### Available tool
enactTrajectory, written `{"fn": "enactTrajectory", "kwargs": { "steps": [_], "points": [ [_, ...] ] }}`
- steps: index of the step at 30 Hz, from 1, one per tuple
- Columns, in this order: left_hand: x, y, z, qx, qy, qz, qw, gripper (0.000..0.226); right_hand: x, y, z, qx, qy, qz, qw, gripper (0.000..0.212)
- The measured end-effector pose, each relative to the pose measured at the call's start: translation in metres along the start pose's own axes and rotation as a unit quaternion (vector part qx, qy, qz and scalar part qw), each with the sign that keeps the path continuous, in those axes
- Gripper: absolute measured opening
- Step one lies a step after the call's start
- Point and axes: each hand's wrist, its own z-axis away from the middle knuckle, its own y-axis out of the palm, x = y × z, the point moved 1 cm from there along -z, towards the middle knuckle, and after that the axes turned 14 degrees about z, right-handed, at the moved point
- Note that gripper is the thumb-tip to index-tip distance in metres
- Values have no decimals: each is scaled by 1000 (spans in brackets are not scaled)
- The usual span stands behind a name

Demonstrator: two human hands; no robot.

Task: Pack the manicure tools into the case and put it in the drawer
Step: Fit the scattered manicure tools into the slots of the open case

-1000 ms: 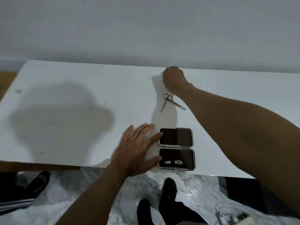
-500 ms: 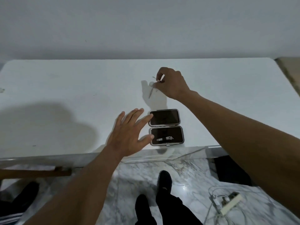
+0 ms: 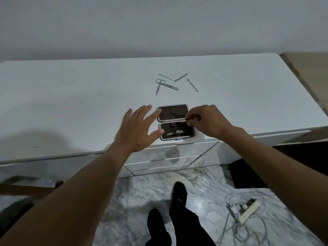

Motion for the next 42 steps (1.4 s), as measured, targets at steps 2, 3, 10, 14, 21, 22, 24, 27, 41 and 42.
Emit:
{"fn": "enactTrajectory", "kwargs": {
  "steps": [2, 3, 10, 14, 21, 22, 24, 27, 41, 42],
  "points": [
    [0, 0, 0, -3, 1, 1, 1000, 71, 1, 3, 2, -6, -11, 21, 1000, 17],
    [0, 0, 0, -5, 3, 1, 1000, 71, 2, 4, 3, -7, -20, 29, 999, 16],
    [1, 0, -1, -15, 8, 0, 1000, 69, 7, 13, -1, -15, -49, 60, 997, 15],
    [1, -1, -1, -16, 7, 3, 1000, 69, 9, 16, -2, -25, -53, 58, 997, 19],
    [2, -1, -1, -12, 5, 16, 1000, 71, 14, 17, -3, -11, -55, 45, 997, 16],
    [2, -1, -1, -12, 6, 19, 1000, 72, 15, 17, -4, -11, -60, 45, 997, 16],
    [2, -1, 0, -12, 6, 24, 1000, 73, 18, 18, -5, -14, -68, 47, 996, 16],
    [2, -1, -1, -12, 2, 26, 1000, 73, 21, 20, -7, -17, -71, 43, 996, 16],
    [2, -2, 0, -13, -5, 39, 999, 72, 23, 22, -9, -28, -88, 34, 995, 18],
    [2, -2, 0, -13, -6, 39, 999, 72, 22, 21, -9, -37, -81, 30, 996, 16]
  ]
}}
